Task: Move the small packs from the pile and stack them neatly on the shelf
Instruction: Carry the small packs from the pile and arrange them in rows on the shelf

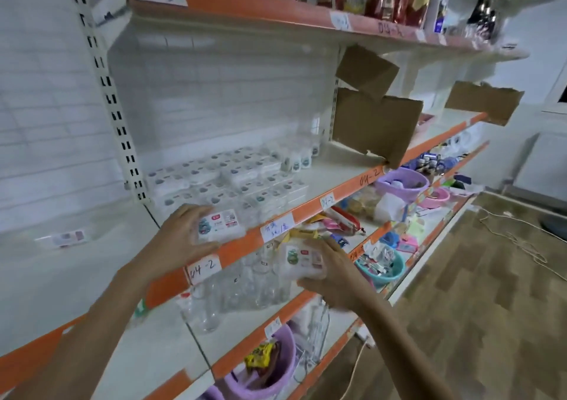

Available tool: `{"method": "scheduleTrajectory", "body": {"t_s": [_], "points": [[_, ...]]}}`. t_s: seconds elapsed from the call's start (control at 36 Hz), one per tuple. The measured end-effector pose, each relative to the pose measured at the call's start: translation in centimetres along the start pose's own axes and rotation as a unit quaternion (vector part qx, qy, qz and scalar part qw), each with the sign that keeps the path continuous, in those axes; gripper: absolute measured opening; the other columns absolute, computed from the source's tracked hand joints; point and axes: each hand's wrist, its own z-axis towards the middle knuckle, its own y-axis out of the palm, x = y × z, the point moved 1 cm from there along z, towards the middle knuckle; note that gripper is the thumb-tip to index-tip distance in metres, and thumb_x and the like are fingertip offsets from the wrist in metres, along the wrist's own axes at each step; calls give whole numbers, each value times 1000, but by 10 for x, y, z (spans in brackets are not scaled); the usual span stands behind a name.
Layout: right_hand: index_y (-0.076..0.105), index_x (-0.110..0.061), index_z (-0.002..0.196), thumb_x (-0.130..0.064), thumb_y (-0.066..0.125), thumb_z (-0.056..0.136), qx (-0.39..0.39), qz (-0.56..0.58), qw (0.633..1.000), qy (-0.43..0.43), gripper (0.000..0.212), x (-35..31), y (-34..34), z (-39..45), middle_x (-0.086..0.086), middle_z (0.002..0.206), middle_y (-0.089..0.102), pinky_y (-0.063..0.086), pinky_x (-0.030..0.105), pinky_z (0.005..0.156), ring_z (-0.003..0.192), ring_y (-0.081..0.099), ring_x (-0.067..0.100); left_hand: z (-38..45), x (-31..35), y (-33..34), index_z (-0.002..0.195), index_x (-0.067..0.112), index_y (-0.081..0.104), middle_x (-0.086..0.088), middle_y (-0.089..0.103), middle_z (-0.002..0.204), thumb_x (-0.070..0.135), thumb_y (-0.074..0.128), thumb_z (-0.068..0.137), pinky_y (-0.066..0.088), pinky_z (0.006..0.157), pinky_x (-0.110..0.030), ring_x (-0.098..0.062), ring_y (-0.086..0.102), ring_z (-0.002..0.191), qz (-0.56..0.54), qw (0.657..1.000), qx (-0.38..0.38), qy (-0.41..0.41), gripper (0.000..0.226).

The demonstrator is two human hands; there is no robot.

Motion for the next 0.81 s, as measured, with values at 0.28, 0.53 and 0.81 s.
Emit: {"method": "scheduleTrajectory", "body": {"t_s": [0.28, 0.53, 0.81], "points": [[40, -20, 136, -31, 74, 77, -72, 17, 990, -124, 69, -18, -12, 182, 0, 129, 41, 27, 6, 73, 106, 42, 9, 99, -52, -25, 139, 14, 37, -6, 41, 132, 23, 74, 76, 27, 99, -23, -20, 38, 125, -26, 993, 65, -97, 74], [35, -24, 139, -47, 68, 78, -161, -44, 964, -205, 72, -44, 35, 287, -1, 142, 40, 28, 33, 107, 130, 36, 20, 83, -94, -42, 131, 13, 44, 4, 43, 121, 18, 78, 72, 30, 88, -18, -11, 41, 111, -35, 970, 81, -229, 69], [31, -26, 143, -54, 59, 82, -191, -142, 930, -279, 72, -68, 71, 322, 2, 144, 39, 18, 39, 110, 135, 28, 22, 66, -112, -40, 128, 23, 49, 1, 33, 109, 16, 78, 72, 28, 90, -11, -10, 38, 107, -47, 958, 59, -275, 63]]}}
